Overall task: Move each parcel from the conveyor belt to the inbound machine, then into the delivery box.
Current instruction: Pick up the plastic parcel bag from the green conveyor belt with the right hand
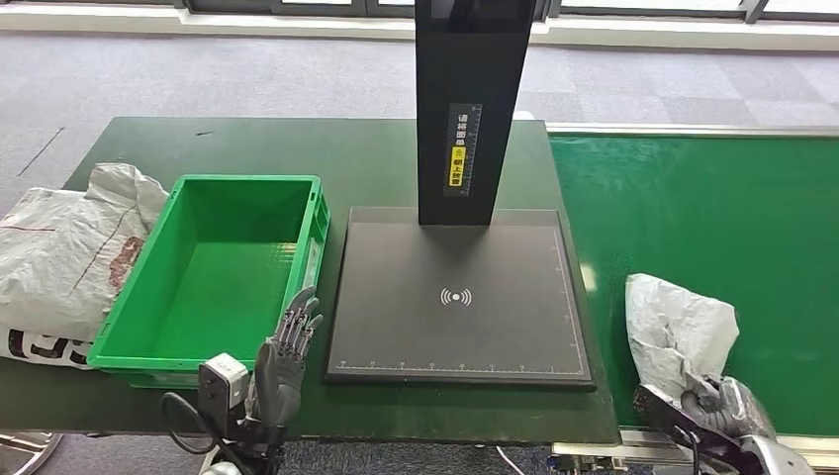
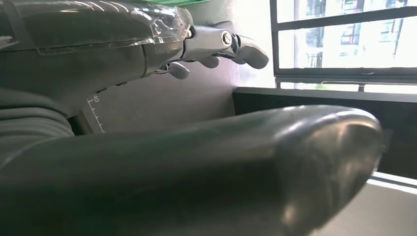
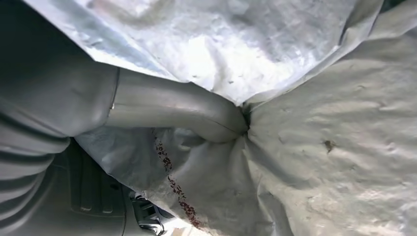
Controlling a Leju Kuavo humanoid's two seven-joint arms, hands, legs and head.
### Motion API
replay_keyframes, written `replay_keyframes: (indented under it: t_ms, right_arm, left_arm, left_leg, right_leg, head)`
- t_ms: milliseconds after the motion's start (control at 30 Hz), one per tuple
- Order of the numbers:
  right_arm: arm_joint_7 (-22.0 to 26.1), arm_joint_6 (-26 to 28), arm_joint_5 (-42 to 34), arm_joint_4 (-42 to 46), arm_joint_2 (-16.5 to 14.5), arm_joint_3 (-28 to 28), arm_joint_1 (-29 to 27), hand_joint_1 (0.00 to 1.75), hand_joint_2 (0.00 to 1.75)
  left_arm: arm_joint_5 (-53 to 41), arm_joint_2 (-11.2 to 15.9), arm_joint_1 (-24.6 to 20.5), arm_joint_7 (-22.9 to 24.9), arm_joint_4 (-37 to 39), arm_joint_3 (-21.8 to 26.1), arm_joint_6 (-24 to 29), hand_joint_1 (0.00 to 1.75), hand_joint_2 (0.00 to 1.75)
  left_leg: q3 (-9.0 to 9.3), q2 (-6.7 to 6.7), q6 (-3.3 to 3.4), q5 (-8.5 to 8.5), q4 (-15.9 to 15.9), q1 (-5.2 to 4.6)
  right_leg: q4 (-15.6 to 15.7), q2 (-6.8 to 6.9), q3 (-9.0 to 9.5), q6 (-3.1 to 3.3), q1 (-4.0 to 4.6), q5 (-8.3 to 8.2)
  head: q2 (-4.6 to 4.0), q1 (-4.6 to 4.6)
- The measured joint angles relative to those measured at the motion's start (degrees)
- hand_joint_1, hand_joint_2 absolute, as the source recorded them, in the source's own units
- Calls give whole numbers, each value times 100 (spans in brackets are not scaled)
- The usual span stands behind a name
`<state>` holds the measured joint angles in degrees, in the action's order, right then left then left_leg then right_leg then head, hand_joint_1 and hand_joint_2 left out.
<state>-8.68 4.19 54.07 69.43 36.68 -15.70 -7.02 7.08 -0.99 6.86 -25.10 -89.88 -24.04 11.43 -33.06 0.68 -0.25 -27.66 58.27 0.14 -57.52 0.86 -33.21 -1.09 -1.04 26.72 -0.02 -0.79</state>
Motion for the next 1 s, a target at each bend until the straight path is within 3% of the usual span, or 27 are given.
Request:
replay_keyframes:
  t_ms: [133, 200, 333, 433, 633, 733, 867, 1000]
  right_arm:
    - [127, 1770, 1266, 1021, -477, 515, -279, 175, 175]
    - [290, 2404, 1673, 1811, -715, 833, -550, 175, 175]
    - [520, 3220, 1954, 3082, -1140, 1128, -916, 175, 175]
    - [806, 3535, 1956, 3738, -1433, 1164, -1024, 175, 175]
    - [1043, 3560, 1781, 4348, -1786, 1216, -1089, 175, 175]
    - [1107, 3205, 1339, 4359, -1873, 1138, -979, 175, 175]
    - [1038, 2174, 477, 3709, -2071, 689, -487, 175, 175]
    - [1109, 1778, -103, 2793, -2377, 291, -70, 175, 175]
  left_arm:
    - [-162, -52, 122, 95, -203, 0, 56, 0, 0]
    - [-234, -87, 135, 130, -253, 0, 42, 0, 0]
    - [-329, -157, 137, 160, -312, 0, 21, 0, 0]
    - [-362, -181, 138, 162, -337, 0, 3, 0, 0]
    - [-378, -210, 137, 161, -362, 0, -25, 0, 0]
    - [-385, -226, 127, 156, -364, 0, -99, 0, 0]
    - [-425, -256, 82, 174, -357, 0, -154, 0, 0]
    - [-595, -292, 52, 207, -336, 0, 188, 0, 0]
  left_leg:
    - [32, -23, -2, 12, 2, 1]
    - [31, -44, -4, 12, 0, 4]
    - [32, -41, -9, 5, -3, 7]
    - [34, -28, -9, 3, -3, 6]
    - [37, -23, -7, 4, -3, 3]
    - [25, -14, -8, 3, -3, 3]
    - [18, 9, -13, -4, -4, 4]
    - [53, 0, -13, 15, -4, 6]
  right_leg:
    - [-1, 24, -6, 5, 2, 0]
    - [-1, 46, 1, 10, 5, 6]
    - [-2, 38, 1, 16, 8, 14]
    - [-1, 27, -2, 16, 6, 15]
    - [-1, 21, 3, 14, 3, 11]
    - [-1, 12, 10, 14, 3, 10]
    - [-1, -8, 15, 15, 4, 11]
    - [-3, 2, 12, 16, 7, 1]
  head:
    - [0, -1]
    - [0, 0]
    - [0, -1]
    - [0, 0]
    - [0, 1]
    - [0, 1]
    - [0, -1]
    - [0, -1]
